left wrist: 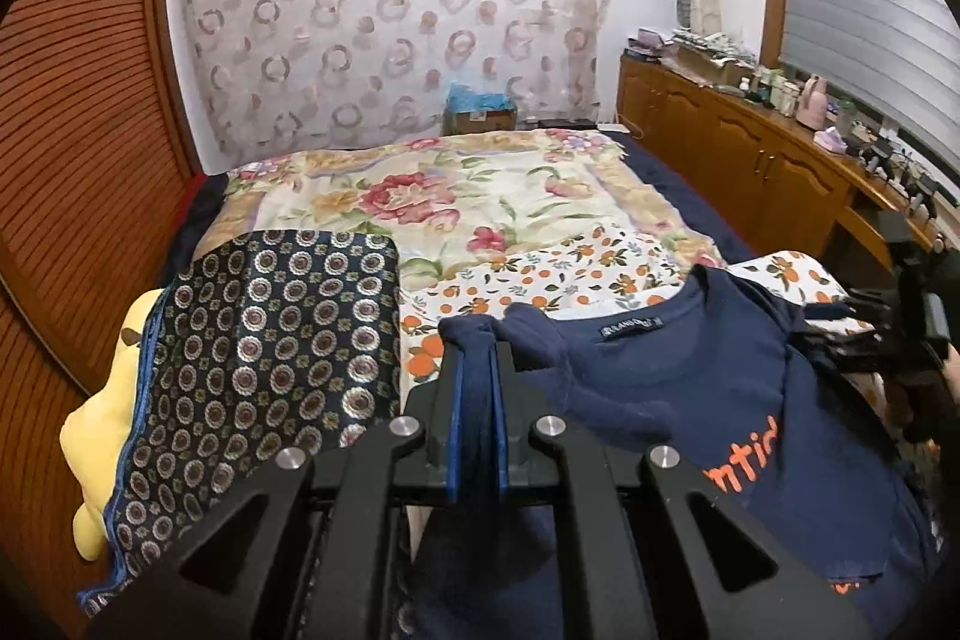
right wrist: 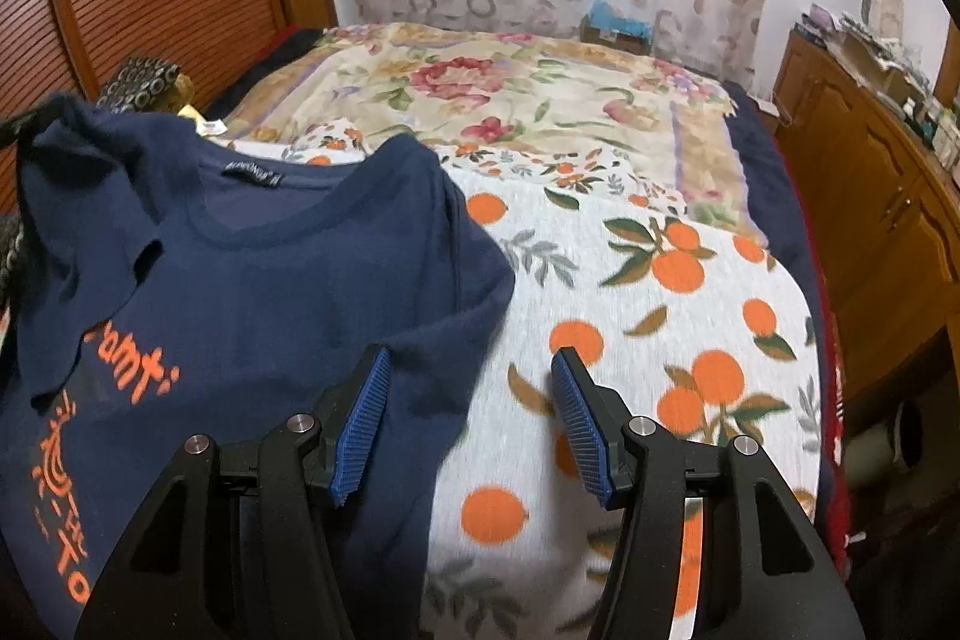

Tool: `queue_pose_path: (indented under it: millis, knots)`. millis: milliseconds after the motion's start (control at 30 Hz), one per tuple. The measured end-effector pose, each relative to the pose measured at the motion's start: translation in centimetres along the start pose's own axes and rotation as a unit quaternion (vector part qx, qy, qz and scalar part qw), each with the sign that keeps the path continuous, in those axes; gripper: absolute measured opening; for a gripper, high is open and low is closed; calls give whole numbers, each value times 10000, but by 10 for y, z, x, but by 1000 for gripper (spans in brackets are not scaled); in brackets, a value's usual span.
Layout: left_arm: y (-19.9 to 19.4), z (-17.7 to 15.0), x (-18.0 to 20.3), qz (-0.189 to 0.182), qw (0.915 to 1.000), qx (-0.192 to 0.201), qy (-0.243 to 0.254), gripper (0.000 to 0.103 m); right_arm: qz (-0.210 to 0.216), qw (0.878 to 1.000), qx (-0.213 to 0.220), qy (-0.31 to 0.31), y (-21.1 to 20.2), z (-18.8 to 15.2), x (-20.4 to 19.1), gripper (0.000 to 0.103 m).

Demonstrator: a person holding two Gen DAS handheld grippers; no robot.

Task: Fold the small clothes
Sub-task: 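Close the left gripper on the collar while the right gripper grasps the collar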

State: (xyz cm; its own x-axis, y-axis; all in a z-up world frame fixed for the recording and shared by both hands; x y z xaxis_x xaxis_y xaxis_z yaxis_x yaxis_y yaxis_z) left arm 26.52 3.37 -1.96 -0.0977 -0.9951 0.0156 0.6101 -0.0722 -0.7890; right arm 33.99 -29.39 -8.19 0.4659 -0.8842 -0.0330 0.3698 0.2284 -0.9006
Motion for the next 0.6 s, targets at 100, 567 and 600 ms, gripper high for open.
queue_pose_path:
  millis: [100, 567, 600]
  knots:
    - [-7, -8, 4, -93, 9999, 35, 43, 7, 7, 10000, -66, 11, 8, 9, 0, 56]
    - [-69, -82, 23, -470, 9984, 303, 113, 6, 77, 9968, 798, -36, -46, -1, -36, 5]
    - [-77, -92, 23, -490, 9982, 346, 95, 6, 79, 9954, 954, 26, -61, -8, -38, 5]
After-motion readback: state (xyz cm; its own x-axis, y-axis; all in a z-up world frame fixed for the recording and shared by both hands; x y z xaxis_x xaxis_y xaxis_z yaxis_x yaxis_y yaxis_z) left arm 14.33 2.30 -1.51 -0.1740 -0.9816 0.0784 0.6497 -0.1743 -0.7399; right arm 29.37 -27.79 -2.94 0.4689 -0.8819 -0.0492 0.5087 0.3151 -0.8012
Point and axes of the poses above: each gripper's, at about its wrist camera, not at the fingertips, and y roughly the way its jaws point, x to its right, z to its top, the point moved 4 cm from there along y, roughly the way its jaws point, and after that the axes turned 13 degrees about -x, right-handed, at the moved point
